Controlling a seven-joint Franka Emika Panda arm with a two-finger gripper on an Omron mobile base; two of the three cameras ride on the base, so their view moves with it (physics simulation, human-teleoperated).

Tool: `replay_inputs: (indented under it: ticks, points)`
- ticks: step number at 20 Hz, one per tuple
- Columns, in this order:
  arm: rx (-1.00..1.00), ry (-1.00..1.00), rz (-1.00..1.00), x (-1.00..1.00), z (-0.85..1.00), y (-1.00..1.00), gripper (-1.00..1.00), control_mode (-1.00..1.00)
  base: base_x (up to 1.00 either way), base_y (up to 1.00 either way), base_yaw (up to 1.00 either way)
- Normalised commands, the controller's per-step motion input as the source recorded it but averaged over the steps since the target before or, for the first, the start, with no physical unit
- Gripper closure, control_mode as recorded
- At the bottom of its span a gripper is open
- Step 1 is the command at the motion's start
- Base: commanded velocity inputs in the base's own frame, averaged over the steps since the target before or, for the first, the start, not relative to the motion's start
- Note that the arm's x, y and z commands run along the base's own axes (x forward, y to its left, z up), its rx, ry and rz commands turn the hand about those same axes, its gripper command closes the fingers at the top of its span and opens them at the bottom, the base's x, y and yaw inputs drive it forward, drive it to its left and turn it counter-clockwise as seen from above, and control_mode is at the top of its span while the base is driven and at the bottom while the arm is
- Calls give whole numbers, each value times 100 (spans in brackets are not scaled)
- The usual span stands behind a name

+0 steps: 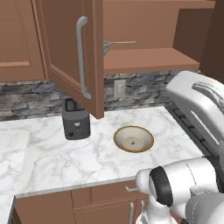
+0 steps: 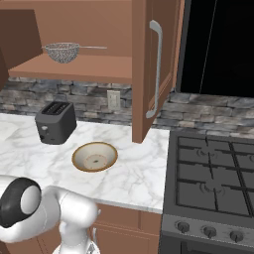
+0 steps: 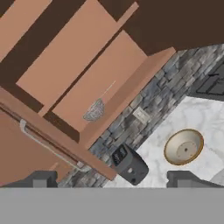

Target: Open the cabinet and setup a tea strainer by placing it in the bowl upright.

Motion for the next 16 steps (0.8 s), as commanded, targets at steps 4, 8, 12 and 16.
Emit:
replay_inputs:
  ticks: [4, 8, 12, 16]
  points:
    - [46, 29, 0, -57, 46, -48, -100, -100, 0, 0, 0]
    - [61, 64, 3, -5, 7, -42, -100, -100, 0, 0, 0]
    - [67, 77, 4, 6, 0, -43, -100, -100, 0, 0, 0]
    - [74, 53, 8, 0, 0, -49, -100, -100, 0, 0, 0]
